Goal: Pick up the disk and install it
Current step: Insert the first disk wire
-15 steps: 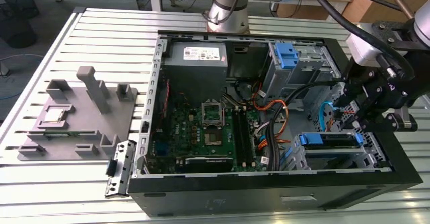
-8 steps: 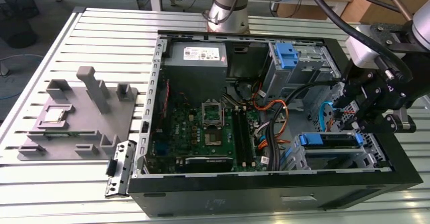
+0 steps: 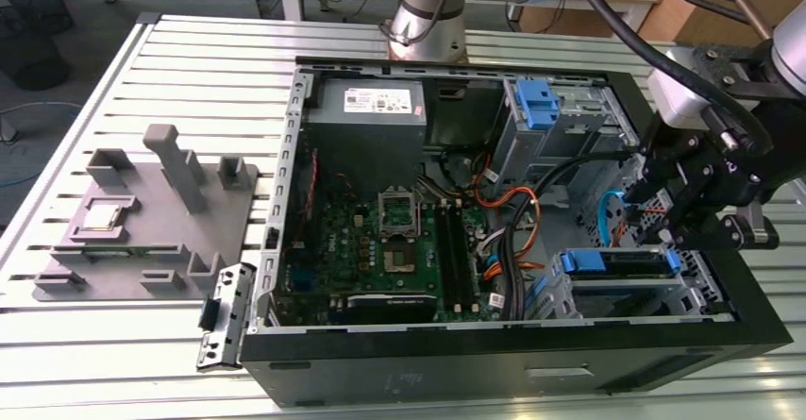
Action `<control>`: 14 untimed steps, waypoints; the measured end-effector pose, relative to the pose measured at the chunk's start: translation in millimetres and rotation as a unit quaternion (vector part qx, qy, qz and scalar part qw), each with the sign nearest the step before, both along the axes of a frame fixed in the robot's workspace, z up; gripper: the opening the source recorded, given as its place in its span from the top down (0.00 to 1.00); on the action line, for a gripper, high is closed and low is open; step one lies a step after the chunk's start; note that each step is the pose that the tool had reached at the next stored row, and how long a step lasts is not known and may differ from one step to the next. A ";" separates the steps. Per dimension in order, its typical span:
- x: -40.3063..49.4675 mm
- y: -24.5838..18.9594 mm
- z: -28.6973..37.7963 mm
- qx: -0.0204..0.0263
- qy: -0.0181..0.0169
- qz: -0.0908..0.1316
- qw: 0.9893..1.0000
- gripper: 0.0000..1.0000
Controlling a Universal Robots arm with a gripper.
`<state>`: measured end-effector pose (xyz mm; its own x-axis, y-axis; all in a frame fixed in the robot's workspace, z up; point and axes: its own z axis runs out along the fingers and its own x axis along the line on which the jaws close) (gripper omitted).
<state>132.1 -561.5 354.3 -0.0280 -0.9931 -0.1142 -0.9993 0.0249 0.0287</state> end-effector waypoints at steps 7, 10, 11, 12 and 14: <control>0.0 -0.1 -0.1 -0.003 0.000 0.000 1.000 0.52; 0.0 -0.1 -0.1 -0.003 0.000 0.000 1.000 0.52; 0.0 -0.1 -0.1 -0.003 0.000 0.000 1.000 0.52; 0.0 -0.1 -0.1 -0.003 0.000 0.000 1.000 0.53; 0.0 -0.1 -0.1 -0.003 0.000 0.000 1.000 0.60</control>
<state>132.1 -561.5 354.1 -0.0280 -0.9937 -0.1090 -0.9993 0.0250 0.0286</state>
